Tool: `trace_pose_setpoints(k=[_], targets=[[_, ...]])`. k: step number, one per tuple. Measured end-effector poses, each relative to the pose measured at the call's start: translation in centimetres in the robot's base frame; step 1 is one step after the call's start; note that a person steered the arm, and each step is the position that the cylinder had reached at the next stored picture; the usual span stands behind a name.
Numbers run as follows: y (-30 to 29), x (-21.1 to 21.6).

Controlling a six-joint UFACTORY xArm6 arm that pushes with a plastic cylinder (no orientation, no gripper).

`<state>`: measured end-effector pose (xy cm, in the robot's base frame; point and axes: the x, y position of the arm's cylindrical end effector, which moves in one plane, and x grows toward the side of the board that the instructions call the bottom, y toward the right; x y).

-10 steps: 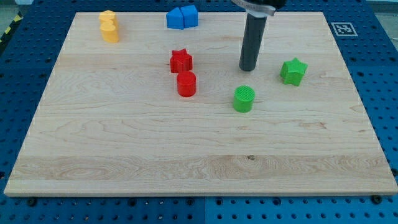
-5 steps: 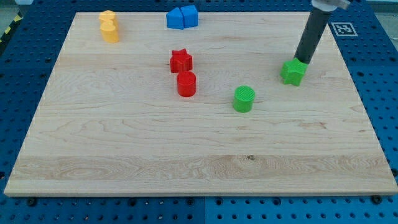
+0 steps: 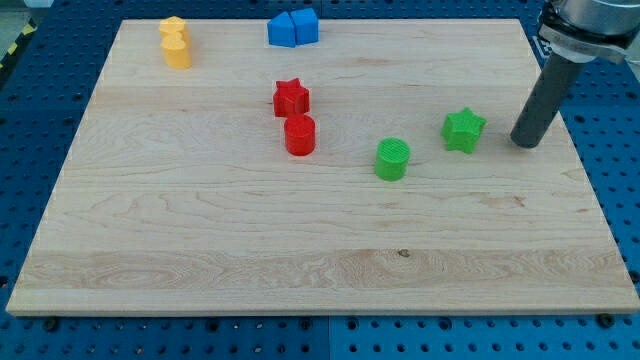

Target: Slide the green star towards the top right of the green circle

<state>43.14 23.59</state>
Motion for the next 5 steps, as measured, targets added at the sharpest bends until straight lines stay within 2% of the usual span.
trace_pose_setpoints(k=[5], targets=[[-10.4,-1.2]])
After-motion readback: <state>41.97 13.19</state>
